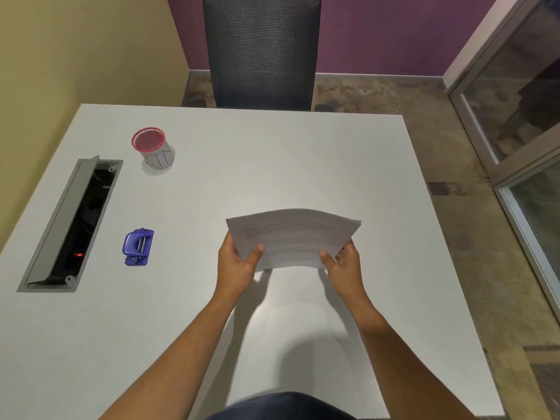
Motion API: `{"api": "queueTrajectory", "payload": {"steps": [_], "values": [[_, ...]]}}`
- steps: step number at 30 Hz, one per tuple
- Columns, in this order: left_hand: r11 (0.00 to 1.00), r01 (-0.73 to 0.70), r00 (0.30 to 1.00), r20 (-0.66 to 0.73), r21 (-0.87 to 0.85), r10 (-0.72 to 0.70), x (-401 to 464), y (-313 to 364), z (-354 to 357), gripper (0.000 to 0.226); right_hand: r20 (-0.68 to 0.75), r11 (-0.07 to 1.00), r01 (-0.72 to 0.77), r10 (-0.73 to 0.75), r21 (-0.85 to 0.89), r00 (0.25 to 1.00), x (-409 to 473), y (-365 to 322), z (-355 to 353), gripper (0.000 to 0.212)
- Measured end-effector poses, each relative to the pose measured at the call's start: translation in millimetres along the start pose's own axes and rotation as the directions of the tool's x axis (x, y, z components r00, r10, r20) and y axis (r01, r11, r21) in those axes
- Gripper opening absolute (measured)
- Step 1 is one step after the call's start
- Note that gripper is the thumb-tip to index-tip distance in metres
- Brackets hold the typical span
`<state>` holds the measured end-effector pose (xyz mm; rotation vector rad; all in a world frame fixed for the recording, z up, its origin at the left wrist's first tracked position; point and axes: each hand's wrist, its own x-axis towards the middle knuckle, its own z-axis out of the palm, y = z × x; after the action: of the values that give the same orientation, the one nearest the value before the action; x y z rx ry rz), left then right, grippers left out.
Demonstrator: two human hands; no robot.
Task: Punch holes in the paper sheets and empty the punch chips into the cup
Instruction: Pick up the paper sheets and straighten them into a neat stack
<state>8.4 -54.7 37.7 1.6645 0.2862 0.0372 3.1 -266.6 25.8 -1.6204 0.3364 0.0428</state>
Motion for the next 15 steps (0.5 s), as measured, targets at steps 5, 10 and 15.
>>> {"api": "queueTrajectory", "payload": {"steps": [5, 10, 15], "values": [[0.996, 0.04, 0.999, 0.008, -0.075, -0.039, 1, 4, 0, 0.036, -0.091, 1.0, -0.001, 0.001, -0.002, 0.996, 2, 16, -8, 0.07], [0.977, 0.073, 0.997, 0.042, -0.2, -0.066, 3, 8, 2, 0.04, -0.114, 0.936, -0.233, 0.27, 0.265, 0.956, -5, 49, -18, 0.102], [0.945, 0.098, 0.995, 0.059, -0.313, -0.084, 1, 9, 2, 0.051, 0.002, 0.81, -0.305, 0.351, 0.502, 0.936, -7, 66, -30, 0.094]]}}
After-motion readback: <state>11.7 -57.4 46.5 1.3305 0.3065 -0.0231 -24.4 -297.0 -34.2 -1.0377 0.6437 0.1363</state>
